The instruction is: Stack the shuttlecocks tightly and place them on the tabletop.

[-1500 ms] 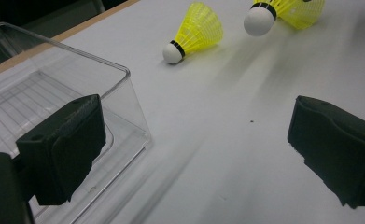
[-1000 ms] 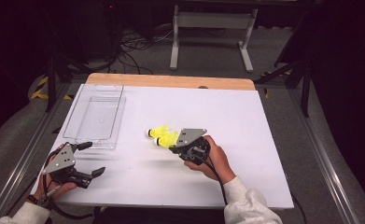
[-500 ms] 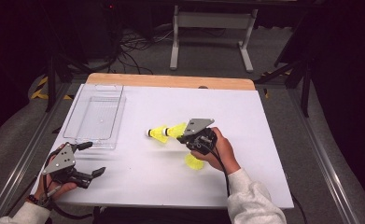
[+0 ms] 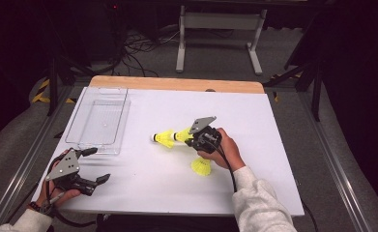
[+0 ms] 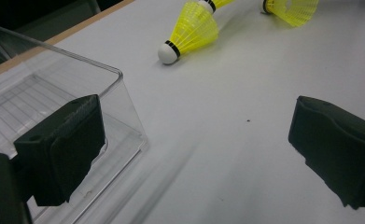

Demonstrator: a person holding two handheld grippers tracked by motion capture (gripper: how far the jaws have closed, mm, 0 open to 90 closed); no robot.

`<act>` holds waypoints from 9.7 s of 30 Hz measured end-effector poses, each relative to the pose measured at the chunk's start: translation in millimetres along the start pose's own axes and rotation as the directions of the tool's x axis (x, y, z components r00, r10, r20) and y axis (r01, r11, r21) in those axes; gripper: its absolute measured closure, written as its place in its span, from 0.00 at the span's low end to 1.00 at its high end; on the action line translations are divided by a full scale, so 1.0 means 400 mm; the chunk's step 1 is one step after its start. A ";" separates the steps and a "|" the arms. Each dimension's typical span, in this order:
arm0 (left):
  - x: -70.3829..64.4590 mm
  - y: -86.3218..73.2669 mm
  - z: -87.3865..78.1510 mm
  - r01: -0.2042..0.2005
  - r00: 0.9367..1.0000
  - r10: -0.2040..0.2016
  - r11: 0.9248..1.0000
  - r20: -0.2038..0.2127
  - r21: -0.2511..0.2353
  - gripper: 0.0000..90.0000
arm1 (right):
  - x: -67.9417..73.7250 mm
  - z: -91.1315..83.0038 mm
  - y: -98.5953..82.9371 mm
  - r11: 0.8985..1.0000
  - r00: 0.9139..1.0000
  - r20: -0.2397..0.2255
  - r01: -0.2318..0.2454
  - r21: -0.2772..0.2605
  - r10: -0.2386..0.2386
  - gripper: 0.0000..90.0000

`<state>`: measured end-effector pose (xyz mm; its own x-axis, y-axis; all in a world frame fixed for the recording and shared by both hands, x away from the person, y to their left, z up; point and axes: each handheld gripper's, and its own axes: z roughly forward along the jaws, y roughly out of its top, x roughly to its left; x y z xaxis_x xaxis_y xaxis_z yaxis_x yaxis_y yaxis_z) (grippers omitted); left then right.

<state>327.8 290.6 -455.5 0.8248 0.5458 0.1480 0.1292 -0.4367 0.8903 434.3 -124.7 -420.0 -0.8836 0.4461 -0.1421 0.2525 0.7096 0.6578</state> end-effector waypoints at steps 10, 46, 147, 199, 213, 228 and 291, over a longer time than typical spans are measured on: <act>0.000 0.000 0.002 -0.006 1.000 0.006 1.000 0.007 0.008 0.05 | -0.014 0.040 0.012 0.999 1.000 -0.017 -0.003 0.040 0.003 1.00; -0.002 -0.001 0.007 -0.010 1.000 0.009 0.999 0.024 0.030 0.06 | -0.035 0.058 0.026 0.995 0.996 -0.069 -0.056 0.082 0.062 0.83; -0.005 0.003 0.008 -0.011 1.000 0.010 0.999 0.022 0.030 0.06 | 0.067 -0.080 0.030 0.989 0.974 0.219 -0.028 -0.144 0.059 0.22; -0.024 0.064 0.043 -0.014 0.999 0.010 0.996 -0.052 -0.092 0.08 | 0.208 -0.131 -0.189 0.988 0.911 0.405 -0.014 -0.154 0.076 0.24; -0.040 0.092 0.082 -0.038 0.998 0.034 0.993 -0.046 -0.107 0.12 | 0.195 -0.093 -0.200 0.993 0.903 0.425 -0.016 -0.115 0.064 0.38; -0.046 0.076 0.059 -0.026 0.999 0.021 0.991 -0.034 -0.132 0.09 | 0.194 -0.087 -0.204 0.997 0.911 0.412 0.005 -0.077 0.027 0.80; -0.042 0.063 0.049 -0.020 1.000 0.018 0.995 -0.019 -0.102 0.08 | 0.026 -0.022 -0.098 0.960 0.991 0.130 -0.004 -0.281 0.042 0.99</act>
<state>328.2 256.4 -443.8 0.8165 0.5512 0.1720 0.0563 -0.3724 0.9263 411.6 -152.8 -440.9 -0.8132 0.5429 -0.2096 0.1348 0.5261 0.8397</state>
